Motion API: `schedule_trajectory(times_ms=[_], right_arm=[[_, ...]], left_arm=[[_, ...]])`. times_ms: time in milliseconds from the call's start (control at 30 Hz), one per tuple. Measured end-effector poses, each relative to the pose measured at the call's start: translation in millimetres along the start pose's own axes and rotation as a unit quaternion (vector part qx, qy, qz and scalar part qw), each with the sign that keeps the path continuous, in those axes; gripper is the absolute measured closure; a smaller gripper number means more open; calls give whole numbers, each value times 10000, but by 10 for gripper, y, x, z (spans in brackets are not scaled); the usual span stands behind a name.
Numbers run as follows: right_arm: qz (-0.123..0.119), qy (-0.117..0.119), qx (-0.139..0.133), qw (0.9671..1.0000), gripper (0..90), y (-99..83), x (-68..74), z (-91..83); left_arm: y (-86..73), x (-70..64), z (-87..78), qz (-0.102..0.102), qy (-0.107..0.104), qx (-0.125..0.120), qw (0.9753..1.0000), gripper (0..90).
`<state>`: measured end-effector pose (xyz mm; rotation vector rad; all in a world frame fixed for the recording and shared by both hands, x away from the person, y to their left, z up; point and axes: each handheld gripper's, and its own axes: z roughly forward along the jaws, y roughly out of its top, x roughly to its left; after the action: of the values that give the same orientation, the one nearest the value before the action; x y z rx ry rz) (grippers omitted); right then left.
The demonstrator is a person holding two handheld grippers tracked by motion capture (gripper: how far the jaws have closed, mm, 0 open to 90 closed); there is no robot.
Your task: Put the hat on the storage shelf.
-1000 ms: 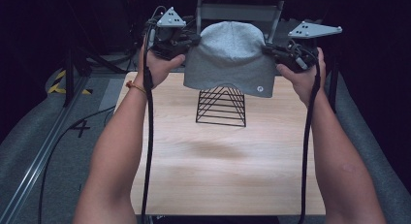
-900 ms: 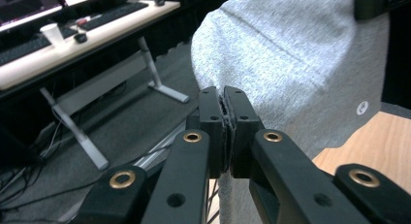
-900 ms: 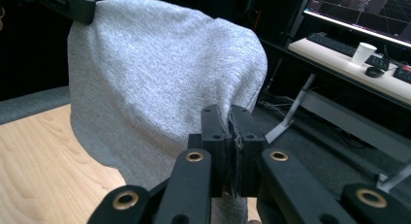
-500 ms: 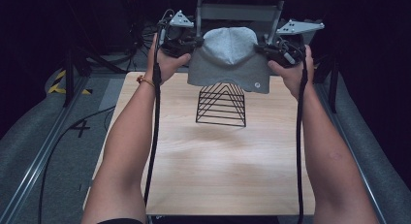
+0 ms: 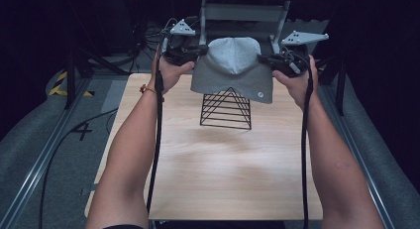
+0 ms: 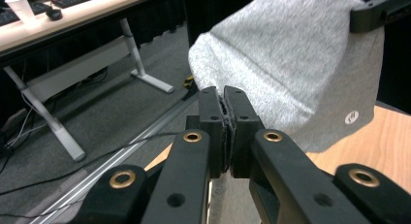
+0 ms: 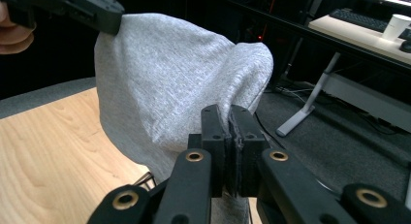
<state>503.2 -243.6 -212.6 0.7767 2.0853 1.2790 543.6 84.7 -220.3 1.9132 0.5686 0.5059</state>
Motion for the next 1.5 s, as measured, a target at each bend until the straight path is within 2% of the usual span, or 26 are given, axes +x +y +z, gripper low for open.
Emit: schedule_trajectory(times_ms=[33, 200, 400, 567, 867, 967, 1033, 1167, 1200, 1233, 1267, 1433, 1500], right_arm=[[-13, -5, 8, 10000, 863, 0, 10, -14], [-51, 40, -93, 9999, 863, 20, 75, -137], [-127, 51, -115, 9998, 863, 55, 128, -228], [-194, 67, -79, 9998, 863, 32, 185, -241], [-165, 110, 76, 9998, 862, -113, 214, -139], [-88, 168, 155, 9997, 862, -248, 183, -49], [-75, 175, 163, 9997, 862, -278, 177, -30], [33, 240, 259, 9994, 862, -453, 156, 67], [77, 271, 286, 9992, 861, -531, 147, 100], [77, 271, 286, 9992, 861, -531, 147, 100], [125, 301, 300, 9990, 861, -595, 142, 124], [155, 367, 384, 9985, 861, -749, 156, 179], [173, 389, 422, 9982, 861, -811, 170, 196]], left_arm=[[8, -21, -26, -44, -25, -69, 10000, 875], [15, -88, -163, 27, -106, -225, 9997, 875], [-4, -162, -292, 104, -153, -267, 9995, 875], [-87, -215, -307, 127, -165, -227, 9995, 875], [-296, -196, -144, 45, -192, -26, 9998, 874], [-395, -185, -48, -80, -206, 29, 9998, 874], [-430, -181, -13, -65, -170, 43, 9998, 874], [-540, -168, 74, -119, -190, 152, 9996, 874], [-610, -156, 122, -139, -181, 159, 9996, 873], [-610, -156, 122, -139, -181, 159, 9996, 873], [-677, -163, 161, -211, -207, 188, 9994, 873], [-796, -184, 236, -232, -216, 231, 9992, 873], [-863, -191, 269, -274, -285, 190, 9990, 872]])
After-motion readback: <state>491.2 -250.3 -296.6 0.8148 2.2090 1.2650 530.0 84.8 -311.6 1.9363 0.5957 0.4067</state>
